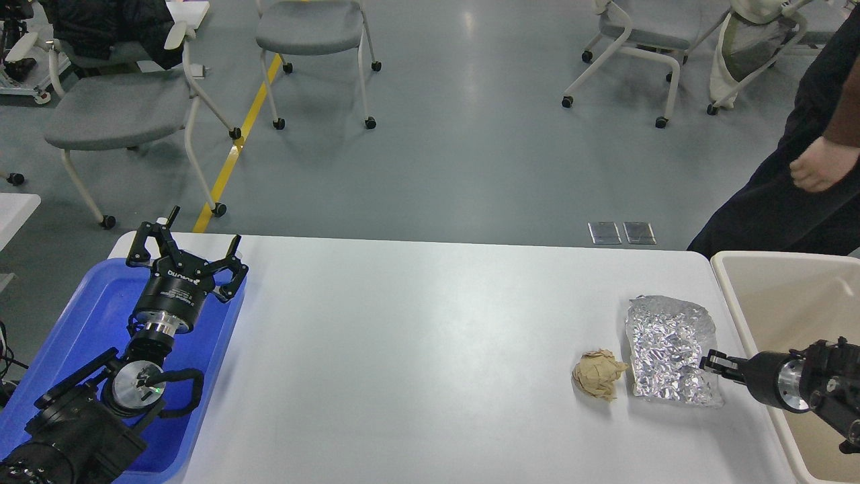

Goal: Tidy desktop
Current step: 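Close the right gripper on the foil ball, then lift the foil ball with the right gripper over the beige bin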

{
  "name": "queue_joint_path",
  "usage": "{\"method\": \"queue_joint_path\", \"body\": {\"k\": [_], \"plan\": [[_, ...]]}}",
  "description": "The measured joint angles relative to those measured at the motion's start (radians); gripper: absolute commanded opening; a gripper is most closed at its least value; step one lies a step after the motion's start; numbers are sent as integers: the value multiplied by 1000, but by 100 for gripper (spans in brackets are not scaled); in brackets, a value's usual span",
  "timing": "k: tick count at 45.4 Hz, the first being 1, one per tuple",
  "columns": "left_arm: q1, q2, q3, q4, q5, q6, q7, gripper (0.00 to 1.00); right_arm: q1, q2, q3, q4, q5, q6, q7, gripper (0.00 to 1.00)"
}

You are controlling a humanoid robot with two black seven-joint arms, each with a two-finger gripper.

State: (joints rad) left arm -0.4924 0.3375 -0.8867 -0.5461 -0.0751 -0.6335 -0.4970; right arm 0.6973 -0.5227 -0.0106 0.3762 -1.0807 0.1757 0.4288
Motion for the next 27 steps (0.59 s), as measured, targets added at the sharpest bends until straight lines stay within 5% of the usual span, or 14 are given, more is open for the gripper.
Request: {"method": "queue_joint_path", "body": {"k": [14,27], "plan": [[0,0,0,0,0,0,0,100,15,-27,0,2,89,22,30,0],[0,0,0,0,0,0,0,100,61,-117,7,12,222,172,66,0]]}}
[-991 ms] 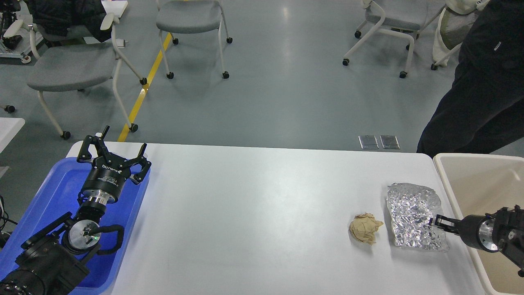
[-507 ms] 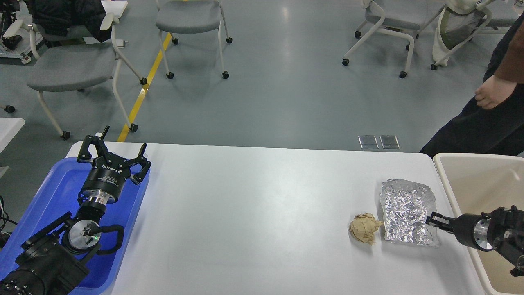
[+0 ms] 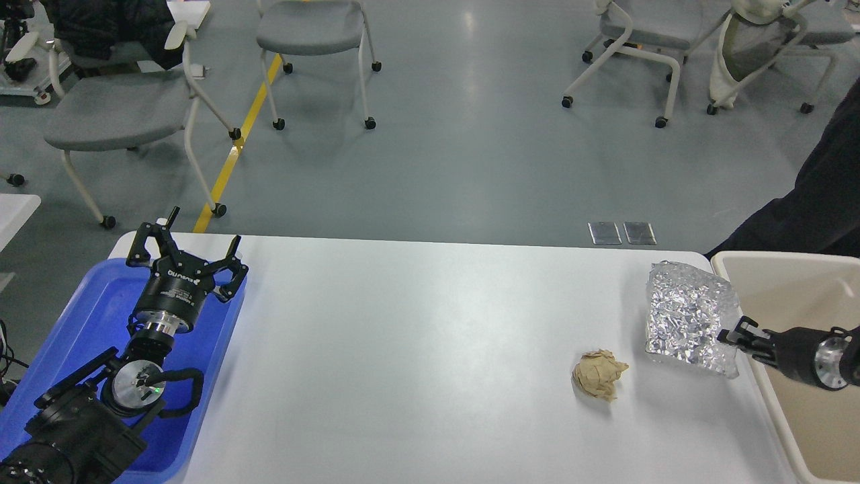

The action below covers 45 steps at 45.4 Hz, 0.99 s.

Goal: Tidy desktop
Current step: 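Lift the foil ball with the right gripper over the beige bin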

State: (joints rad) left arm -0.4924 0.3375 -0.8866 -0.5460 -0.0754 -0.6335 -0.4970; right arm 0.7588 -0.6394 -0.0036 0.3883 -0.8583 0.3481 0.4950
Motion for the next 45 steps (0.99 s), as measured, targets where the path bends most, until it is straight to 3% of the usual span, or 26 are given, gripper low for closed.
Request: {"method": "queue_joint_path", "body": {"k": [20,34,45], "plan": [[0,0,0,0,0,0,0,100,149,-231,3,92,59,252,36,0],[0,0,0,0,0,-1,0,100,189,-289,10,89,67,285,36,0],[0,0,0,0,0,-2,0,100,180,-229,13,-83,136,262,27,0]]}}
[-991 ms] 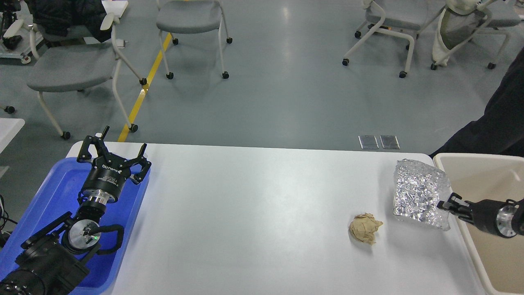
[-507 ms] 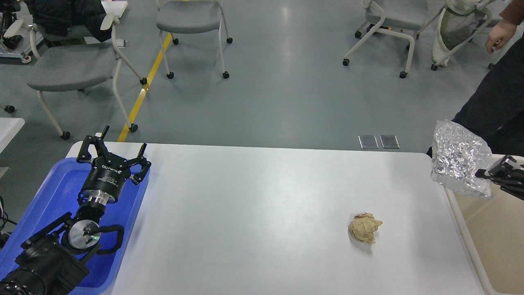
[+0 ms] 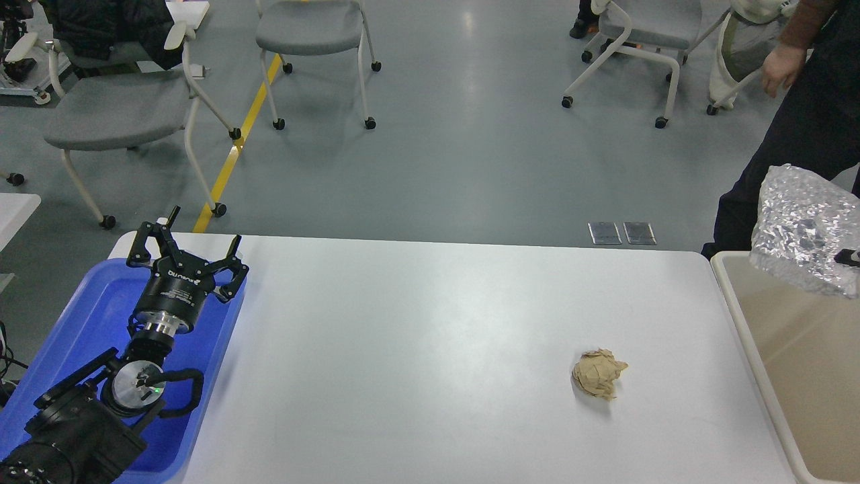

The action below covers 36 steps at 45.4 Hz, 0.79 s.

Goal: Tidy desktop
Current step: 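Lift the foil ball with the right gripper over the beige bin, then open the right gripper to drop the foil ball into the bin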

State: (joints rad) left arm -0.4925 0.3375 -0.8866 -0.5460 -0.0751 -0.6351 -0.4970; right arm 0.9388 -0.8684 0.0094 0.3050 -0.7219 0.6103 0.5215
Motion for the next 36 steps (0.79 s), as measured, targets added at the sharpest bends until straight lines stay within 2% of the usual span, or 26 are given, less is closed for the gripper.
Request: {"method": "queue_joint_path", "body": {"k": [5,10,14,24,30,36], "plan": [[0,0,0,0,0,0,0,100,-22,55,0,-97,35,-50,-12,0],[0,0,0,0,0,0,0,100,-51,111,7,-171,90,-138,-45,0],[0,0,0,0,0,0,0,100,-74,151,9,-208,162,-224,-92,0],[0,0,0,0,0,0,0,100,-129,249,11,-256,385,-444,-258,0],[0,0,0,0,0,0,0,100,-170,280,8,-264,443,-494,-316,0],[0,0,0,0,0,1,0,100,-217,310,1,-269,471,-526,-354,0]]}}
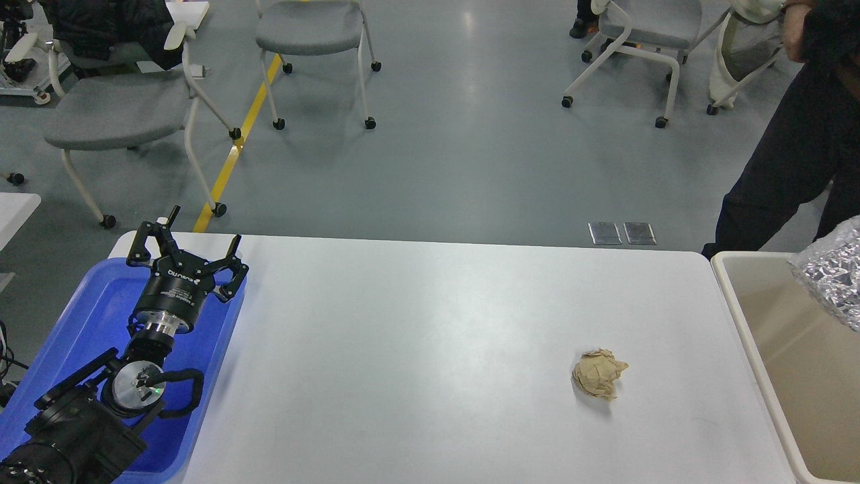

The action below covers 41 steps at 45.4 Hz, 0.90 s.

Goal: Tidy desktop
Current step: 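Open the right gripper to drop the foil ball into the bin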

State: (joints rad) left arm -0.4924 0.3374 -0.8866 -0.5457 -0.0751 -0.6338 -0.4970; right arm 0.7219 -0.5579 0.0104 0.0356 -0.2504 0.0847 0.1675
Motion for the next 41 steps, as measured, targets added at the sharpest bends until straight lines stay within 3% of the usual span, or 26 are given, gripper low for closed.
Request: {"method": "queue_joint_path", "body": {"k": [31,33,35,36,41], "plan": [[0,0,0,0,0,0,0,100,-91,81,-79,-7,34,-89,-143,0],[0,0,0,0,0,0,0,100,-91,83,-80,-7,34,-93,-148,53],[0,0,0,0,0,0,0,100,-92,86,-81,-7,35,-96,-151,80],[0,0,0,0,0,0,0,100,-92,87,-81,-7,35,-97,-152,100],[0,0,0,0,0,0,0,100,-92,90,-81,-7,38,-101,-157,100]]}}
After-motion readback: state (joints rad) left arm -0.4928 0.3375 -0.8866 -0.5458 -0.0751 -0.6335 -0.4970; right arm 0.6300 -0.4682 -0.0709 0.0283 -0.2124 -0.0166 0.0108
